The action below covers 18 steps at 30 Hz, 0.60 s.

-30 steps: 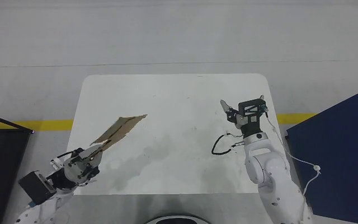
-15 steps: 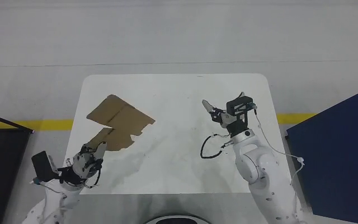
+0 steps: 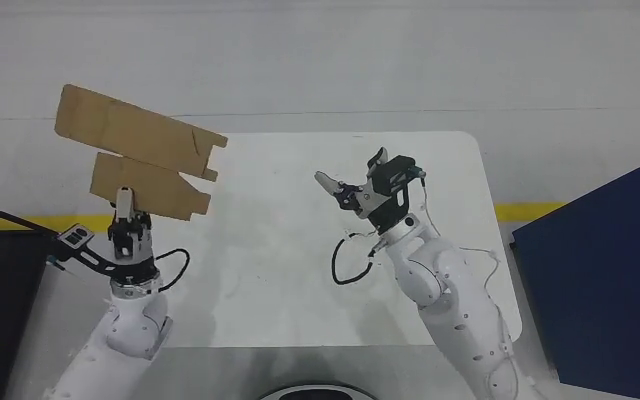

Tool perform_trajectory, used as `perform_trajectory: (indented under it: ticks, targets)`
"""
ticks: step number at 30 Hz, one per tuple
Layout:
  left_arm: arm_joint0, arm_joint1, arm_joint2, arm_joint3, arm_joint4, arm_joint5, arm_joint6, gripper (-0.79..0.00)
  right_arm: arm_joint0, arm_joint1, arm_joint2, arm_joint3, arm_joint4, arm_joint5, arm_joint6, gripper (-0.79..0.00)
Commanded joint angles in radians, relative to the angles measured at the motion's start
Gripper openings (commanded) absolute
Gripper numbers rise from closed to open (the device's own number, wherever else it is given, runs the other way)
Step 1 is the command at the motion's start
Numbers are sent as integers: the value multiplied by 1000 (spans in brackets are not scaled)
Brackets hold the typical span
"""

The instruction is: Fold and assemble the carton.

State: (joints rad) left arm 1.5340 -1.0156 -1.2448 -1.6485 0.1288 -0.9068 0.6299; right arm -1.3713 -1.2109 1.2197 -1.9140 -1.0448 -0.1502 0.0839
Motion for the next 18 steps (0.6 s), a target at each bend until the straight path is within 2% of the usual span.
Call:
perform_trajectory:
  ticks: [1,8,13,16,18]
  targets:
    - [3,-3,10,-26,-14,6,-24,-785,0,0,0,0,0,0,0,0]
    - [-7,-27,124,-236,-208,49,-134,-785,0,0,0,0,0,0,0,0]
    - [-28,-38,142,-287,-260,110,-221,-785,0,0,0,0,0,0,0,0]
    - [-27,-45,141,-299,-286,137,-228,-785,0,0,0,0,0,0,0,0]
    - [-10,-53,165,-349,-437,137,-178,-785,0,0,0,0,0,0,0,0]
